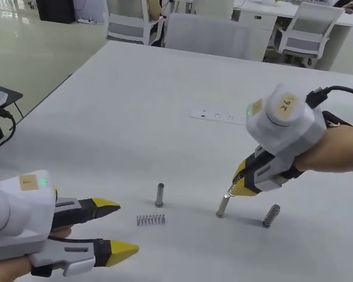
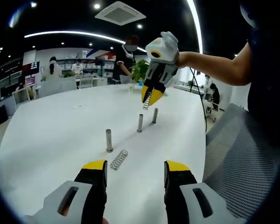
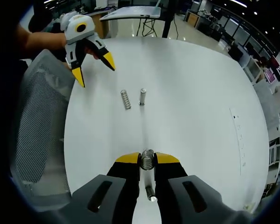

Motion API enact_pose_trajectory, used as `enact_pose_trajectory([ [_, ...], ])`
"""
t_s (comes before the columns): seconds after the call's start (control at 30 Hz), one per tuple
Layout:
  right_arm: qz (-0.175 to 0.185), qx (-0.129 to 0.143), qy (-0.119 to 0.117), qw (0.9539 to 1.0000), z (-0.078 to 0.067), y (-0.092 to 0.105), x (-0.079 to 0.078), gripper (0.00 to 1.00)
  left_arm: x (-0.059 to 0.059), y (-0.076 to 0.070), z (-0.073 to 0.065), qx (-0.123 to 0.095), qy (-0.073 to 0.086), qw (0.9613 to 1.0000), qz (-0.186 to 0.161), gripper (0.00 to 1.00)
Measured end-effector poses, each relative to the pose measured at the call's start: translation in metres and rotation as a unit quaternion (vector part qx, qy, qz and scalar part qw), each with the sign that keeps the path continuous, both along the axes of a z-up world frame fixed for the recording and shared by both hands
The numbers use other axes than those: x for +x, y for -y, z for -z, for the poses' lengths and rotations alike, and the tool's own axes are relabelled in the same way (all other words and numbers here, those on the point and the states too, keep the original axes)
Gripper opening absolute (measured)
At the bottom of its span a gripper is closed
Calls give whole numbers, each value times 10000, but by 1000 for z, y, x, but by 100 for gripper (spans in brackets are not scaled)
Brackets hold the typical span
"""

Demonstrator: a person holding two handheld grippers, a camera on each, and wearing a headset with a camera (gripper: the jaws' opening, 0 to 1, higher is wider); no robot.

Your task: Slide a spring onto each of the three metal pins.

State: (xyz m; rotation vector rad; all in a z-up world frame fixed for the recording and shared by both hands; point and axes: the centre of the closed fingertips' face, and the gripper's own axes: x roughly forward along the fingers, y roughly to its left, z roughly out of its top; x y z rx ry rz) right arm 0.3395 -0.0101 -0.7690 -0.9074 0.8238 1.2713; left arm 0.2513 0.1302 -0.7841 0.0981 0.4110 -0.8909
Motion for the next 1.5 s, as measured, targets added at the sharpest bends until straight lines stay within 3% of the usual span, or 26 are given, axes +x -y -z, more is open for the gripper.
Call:
enact_pose_trajectory([
  [0.63, -40, -200, -192, 9996, 22, -2, 8, 9, 1, -2, 3, -14, -27, 10000, -41, 42],
  [1.2, -98, -474, -265, 9985, 56, -8, 5, 9, 2, -4, 4, -9, -32, 10000, -66, 42],
  [1.5, -10, -449, -325, 9985, 68, -12, 3, 9, 0, -4, 4, -6, -36, 10000, -65, 41],
])
